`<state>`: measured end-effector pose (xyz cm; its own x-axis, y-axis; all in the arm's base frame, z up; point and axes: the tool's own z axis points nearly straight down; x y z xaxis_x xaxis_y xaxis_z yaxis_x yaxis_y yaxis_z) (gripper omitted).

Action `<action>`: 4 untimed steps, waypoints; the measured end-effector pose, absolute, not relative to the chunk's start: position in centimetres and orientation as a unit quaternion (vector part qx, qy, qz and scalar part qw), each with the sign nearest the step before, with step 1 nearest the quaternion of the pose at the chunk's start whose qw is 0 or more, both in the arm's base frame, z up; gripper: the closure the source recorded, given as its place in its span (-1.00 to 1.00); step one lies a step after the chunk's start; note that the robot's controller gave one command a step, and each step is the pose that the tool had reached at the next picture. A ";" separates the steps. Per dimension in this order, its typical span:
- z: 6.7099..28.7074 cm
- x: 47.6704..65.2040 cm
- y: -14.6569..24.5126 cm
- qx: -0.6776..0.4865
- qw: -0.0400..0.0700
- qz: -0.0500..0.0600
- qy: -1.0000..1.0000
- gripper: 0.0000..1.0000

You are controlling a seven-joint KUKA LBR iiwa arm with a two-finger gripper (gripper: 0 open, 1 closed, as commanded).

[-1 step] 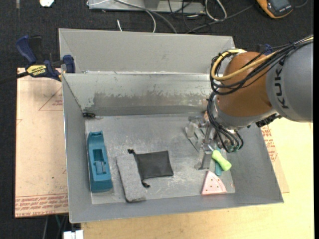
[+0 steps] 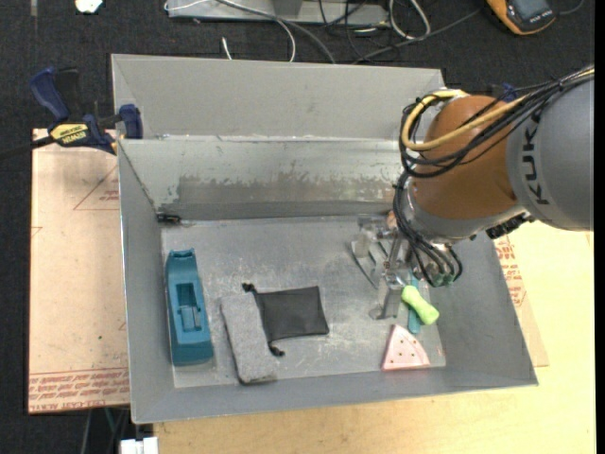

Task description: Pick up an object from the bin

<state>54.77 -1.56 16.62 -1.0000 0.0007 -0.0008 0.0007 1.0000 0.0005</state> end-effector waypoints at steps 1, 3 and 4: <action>11.4 53.8 1.9 0.043 0.002 0.001 0.999 -1.00; 7.6 54.8 7.5 -0.070 0.002 0.001 0.998 -1.00; 7.2 54.0 8.0 -0.112 0.006 0.002 0.994 1.00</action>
Offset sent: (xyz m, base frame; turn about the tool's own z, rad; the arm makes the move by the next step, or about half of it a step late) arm 0.0034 0.0759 -0.0921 -0.1692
